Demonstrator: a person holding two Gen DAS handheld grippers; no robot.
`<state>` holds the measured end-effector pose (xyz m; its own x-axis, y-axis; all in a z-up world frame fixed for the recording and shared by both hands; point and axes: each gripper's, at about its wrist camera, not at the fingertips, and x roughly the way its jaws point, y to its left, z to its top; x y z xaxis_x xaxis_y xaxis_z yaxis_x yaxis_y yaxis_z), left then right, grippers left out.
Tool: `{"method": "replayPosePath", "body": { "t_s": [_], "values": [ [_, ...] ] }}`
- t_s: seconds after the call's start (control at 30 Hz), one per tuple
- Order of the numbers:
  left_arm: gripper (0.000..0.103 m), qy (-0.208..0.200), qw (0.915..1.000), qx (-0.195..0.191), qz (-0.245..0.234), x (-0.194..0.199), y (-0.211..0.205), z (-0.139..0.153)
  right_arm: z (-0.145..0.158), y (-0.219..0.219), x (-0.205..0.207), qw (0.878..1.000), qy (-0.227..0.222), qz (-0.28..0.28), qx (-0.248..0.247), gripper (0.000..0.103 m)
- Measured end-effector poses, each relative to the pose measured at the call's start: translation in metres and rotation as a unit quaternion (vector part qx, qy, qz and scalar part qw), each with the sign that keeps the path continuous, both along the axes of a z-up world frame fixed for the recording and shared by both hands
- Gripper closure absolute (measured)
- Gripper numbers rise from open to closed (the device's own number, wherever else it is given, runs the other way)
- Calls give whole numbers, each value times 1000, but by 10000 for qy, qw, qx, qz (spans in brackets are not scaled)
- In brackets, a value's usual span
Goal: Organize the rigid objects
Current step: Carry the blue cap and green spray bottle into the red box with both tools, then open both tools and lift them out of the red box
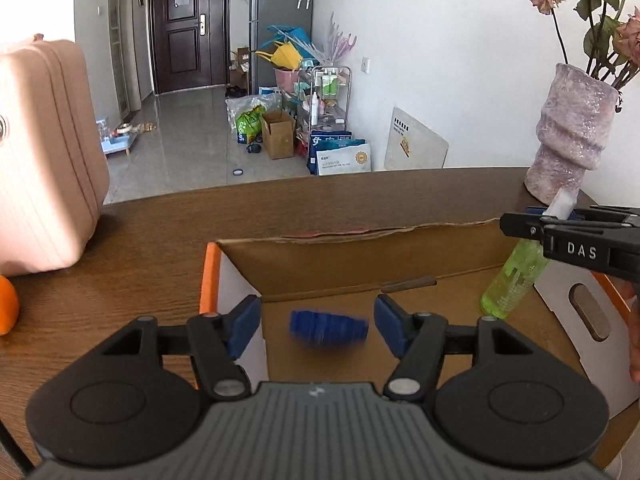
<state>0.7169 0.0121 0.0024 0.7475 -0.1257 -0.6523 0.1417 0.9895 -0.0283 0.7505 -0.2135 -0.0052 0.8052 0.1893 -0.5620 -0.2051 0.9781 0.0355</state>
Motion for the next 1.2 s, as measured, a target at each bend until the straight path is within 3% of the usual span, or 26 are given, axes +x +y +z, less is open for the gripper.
{"method": "replayPosePath", "body": {
  "t_s": [0.33,0.43,0.57,0.83,0.97,1.13,1.2],
  "values": [
    [32,61,9999,-16,127,-9,6,16,17,7,-11,9995,-91,62,-298,73],
    [28,42,9997,-95,217,-18,13,26,29,0,-21,9995,-125,-72,-277,62],
    [28,-27,9997,-65,235,-39,18,45,51,-13,-40,9995,-158,-170,-226,61],
    [22,-526,9983,21,262,-107,21,117,130,-38,-111,9977,-546,-311,-262,56],
    [18,-881,9958,91,241,-155,19,158,170,-52,-152,9976,-590,-263,-267,43],
    [8,-1009,9948,-133,72,-214,23,202,207,-59,-202,9980,-526,-20,-337,37],
    [5,-1123,9936,-99,39,-239,21,215,218,-59,-224,9975,-567,83,-419,28]
  ]
}}
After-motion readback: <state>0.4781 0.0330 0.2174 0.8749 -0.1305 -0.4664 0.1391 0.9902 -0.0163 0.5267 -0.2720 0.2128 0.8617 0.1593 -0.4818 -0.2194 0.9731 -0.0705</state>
